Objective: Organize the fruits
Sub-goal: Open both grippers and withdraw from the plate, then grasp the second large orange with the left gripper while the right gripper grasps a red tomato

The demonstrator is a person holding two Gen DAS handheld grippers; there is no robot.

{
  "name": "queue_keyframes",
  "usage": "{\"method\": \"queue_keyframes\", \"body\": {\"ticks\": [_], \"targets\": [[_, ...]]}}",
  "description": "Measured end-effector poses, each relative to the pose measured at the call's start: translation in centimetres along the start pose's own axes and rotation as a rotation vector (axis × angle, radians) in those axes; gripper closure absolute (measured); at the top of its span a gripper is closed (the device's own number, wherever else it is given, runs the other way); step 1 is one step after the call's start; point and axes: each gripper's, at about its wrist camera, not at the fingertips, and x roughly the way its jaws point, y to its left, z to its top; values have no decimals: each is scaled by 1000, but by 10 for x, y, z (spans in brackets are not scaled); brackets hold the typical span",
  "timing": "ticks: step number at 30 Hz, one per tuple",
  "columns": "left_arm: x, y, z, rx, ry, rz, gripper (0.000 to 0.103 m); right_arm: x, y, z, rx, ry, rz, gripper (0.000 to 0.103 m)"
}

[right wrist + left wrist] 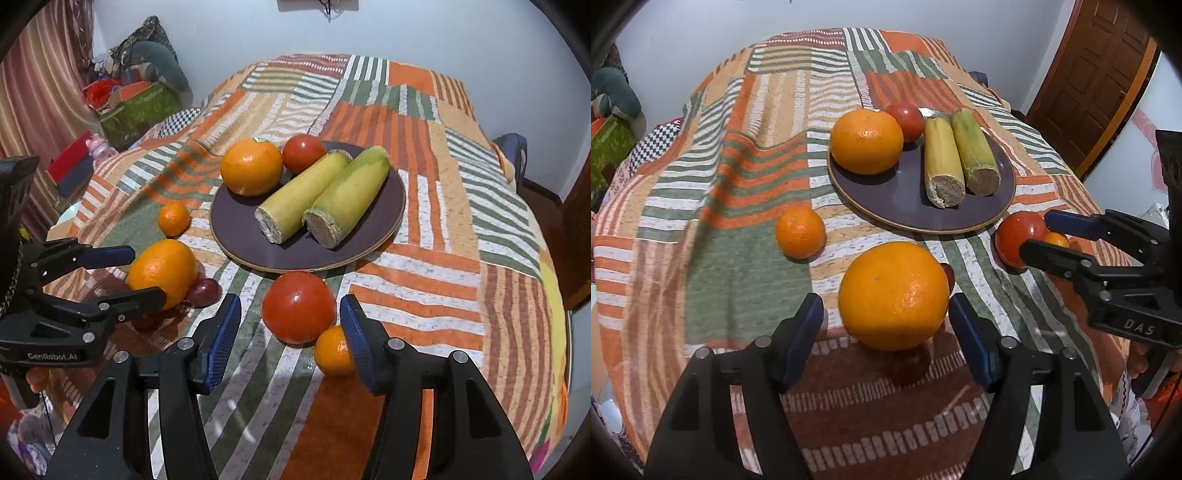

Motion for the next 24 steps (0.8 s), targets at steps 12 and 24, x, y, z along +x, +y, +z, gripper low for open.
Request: {"method": "queue_keyframes", "body": {"ticks": [12,24], "targets": [[12,0,2,-2,-8,-14,39,11,2,6,-50,-2,-28,60],[-12,-5,16,12,-69,-14,39,-7,-1,11,-25,-35,29,76]]}}
